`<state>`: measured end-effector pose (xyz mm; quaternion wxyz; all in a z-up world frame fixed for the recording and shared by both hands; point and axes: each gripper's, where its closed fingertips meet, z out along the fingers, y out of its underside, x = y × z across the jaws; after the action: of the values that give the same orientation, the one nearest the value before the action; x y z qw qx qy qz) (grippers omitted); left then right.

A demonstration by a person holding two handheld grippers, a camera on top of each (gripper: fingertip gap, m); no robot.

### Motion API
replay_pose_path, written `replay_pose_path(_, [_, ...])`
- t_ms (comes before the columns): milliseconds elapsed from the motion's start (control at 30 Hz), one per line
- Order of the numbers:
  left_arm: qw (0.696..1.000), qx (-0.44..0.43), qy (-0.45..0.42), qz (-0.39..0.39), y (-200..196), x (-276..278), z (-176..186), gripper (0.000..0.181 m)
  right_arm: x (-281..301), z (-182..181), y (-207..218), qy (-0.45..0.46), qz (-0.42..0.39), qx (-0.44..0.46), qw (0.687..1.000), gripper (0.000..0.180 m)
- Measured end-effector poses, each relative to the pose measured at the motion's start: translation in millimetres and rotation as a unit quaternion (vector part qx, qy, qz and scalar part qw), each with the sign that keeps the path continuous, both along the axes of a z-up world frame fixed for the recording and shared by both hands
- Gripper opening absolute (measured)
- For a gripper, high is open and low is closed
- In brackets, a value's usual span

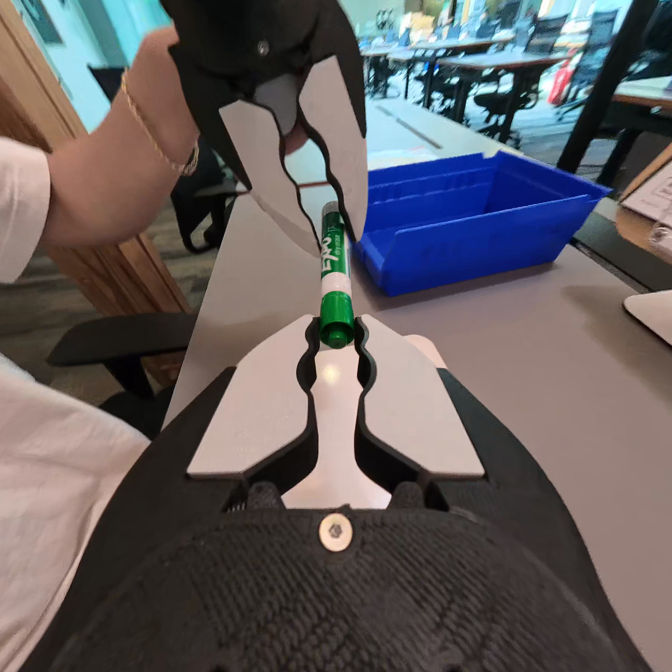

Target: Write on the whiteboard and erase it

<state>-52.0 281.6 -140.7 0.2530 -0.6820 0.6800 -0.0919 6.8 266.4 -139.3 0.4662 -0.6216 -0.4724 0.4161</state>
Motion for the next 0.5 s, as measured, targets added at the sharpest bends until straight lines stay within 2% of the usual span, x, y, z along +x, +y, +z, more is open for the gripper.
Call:
replay_pose_path(67, [0.996,0.016,-0.082,0.010,4.9,11.9,12.3,0.026,8.1,6.4,3.7,0.030,-0.016,-0.007,0.999,0.019])
replay_pose_path(133, [0.983,0.026,-0.179,0.019,5.9,21.9,30.1,0.048,19.6,15.1,8.7,0.070,-0.033,-0.015,0.997,0.019])
replay_pose_path(233, [0.946,0.026,-0.320,0.048,5.6,25.1,54.8,0.059,36.7,26.1,12.5,0.123,-0.042,-0.029,0.991,0.019])
replay_pose_path(333, [0.913,-0.021,-0.400,0.073,3.8,23.1,51.2,0.071,42.0,37.3,5.6,0.172,-0.022,-0.030,0.984,0.019])
replay_pose_path(433, [0.878,-0.113,-0.461,0.062,-7.4,35.7,37.1,0.070,35.5,37.9,-0.1,0.182,-0.012,-0.024,0.983,0.019])
replay_pose_path(500, [0.855,-0.145,-0.496,0.037,-15.4,45.4,35.3,0.062,26.8,32.6,-5.1,0.169,-0.003,-0.018,0.985,0.019])
